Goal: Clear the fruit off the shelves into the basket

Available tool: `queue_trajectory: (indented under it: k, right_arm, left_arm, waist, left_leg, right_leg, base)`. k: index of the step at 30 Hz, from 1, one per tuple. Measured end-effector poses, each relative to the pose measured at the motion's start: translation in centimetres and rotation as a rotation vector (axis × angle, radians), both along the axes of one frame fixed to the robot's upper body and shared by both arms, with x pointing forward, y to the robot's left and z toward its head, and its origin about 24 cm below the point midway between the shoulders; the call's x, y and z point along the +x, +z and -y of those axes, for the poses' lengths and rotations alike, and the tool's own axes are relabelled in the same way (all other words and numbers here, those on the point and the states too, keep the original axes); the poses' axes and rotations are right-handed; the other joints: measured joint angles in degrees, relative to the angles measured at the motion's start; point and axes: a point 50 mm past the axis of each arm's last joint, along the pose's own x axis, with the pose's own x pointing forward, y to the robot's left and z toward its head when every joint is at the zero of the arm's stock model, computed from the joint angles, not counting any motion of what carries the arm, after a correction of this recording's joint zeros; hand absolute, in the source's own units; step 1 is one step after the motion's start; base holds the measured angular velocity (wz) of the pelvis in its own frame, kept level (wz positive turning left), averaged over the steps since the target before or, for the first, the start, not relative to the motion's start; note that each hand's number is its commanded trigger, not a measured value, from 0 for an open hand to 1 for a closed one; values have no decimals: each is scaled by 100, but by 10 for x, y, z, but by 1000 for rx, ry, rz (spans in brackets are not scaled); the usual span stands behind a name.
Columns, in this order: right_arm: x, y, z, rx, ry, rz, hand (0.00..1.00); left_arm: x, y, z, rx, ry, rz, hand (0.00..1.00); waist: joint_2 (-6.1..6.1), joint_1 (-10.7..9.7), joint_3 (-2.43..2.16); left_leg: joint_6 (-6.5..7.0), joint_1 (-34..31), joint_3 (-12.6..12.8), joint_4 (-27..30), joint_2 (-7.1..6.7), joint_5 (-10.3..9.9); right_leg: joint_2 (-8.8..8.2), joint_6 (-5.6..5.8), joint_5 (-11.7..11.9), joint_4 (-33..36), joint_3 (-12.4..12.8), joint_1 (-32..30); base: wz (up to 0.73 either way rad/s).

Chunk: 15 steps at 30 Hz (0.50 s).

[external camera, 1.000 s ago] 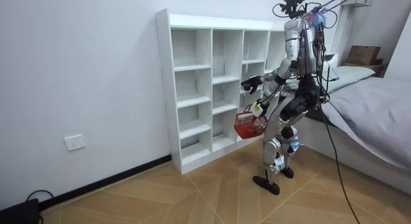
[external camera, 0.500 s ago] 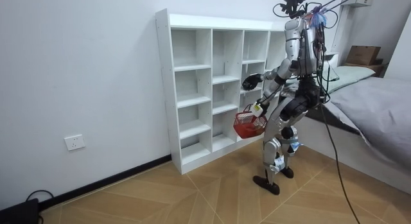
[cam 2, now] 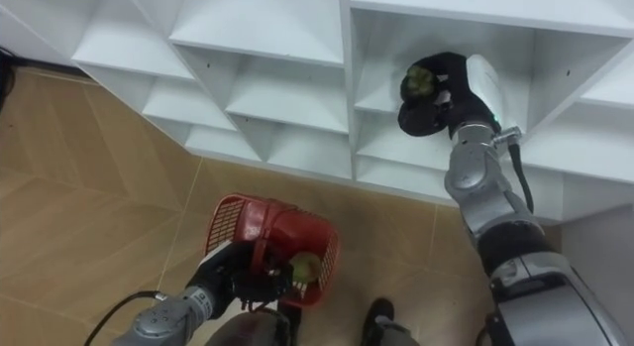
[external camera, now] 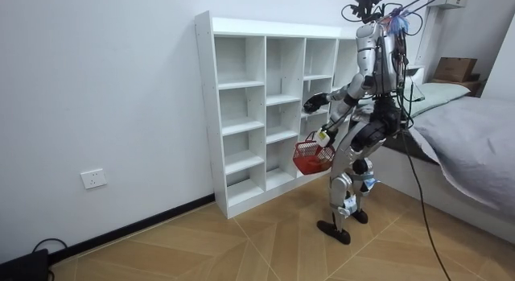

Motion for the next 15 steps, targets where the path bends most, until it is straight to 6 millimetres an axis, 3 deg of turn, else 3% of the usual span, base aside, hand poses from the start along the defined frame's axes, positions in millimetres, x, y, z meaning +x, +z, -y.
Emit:
queue_trajectory:
  k: [10, 15]
  right_arm:
    - [0, -1, -1, 46, -10, -2, 100]
    - [1, -4, -13, 64, 11, -3, 100]
  left_arm:
    - [0, 0, 4, 13, -6, 5, 100]
    - [4, 2, 6, 22, 17, 18, 100]
  waist:
    - [-5, -20, -1]
    - [-12, -79, -2]
  left_leg:
    - [2, 4, -19, 10, 8, 3]
    - [3, 12, -2, 22, 12, 3]
  right_leg:
    - [8, 3, 8, -27, -14, 35]
    - [13, 6, 14, -26, 7, 35]
  base:
    - [0]
    - [-1]
